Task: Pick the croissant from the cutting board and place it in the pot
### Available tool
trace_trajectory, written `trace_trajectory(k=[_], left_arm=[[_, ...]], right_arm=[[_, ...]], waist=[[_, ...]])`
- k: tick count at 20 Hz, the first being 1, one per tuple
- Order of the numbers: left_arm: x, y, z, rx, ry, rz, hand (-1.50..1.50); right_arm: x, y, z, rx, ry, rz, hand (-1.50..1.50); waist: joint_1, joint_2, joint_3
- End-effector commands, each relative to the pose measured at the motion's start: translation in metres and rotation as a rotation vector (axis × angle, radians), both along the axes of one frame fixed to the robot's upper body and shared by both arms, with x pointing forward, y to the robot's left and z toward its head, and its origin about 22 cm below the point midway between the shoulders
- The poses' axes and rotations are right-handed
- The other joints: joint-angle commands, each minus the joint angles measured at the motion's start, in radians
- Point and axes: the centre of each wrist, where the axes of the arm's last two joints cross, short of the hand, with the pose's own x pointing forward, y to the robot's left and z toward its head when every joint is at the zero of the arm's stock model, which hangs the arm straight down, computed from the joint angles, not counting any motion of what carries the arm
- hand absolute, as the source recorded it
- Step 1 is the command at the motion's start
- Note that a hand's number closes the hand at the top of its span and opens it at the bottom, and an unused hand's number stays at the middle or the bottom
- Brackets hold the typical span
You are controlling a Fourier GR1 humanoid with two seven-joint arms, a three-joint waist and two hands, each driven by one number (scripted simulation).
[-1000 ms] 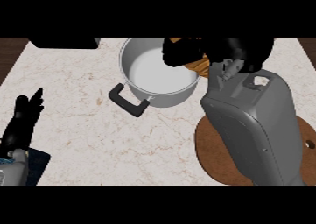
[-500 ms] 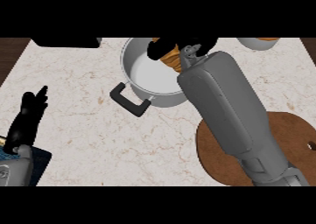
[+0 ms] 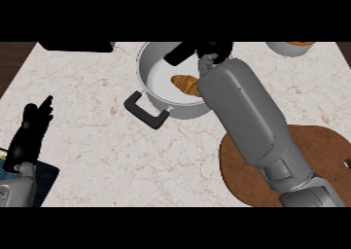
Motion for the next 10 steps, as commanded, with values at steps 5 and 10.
trace_trajectory(k=[5,10], left_arm=[[0.0,0.0,0.003,0.001,-0.007,0.012,0.0],[-0.032,0.015,-0.01,-0.009,0.029,0.022,0.0]], right_arm=[[0.005,-0.015,-0.009,0.298,-0.26,-0.148,-1.5],[-0.003,-0.056,-0.034,0.355,-0.351,-0.255,-1.5]], waist=[[-0.007,-0.003,0.001],[-0.033,-0.015,0.001]])
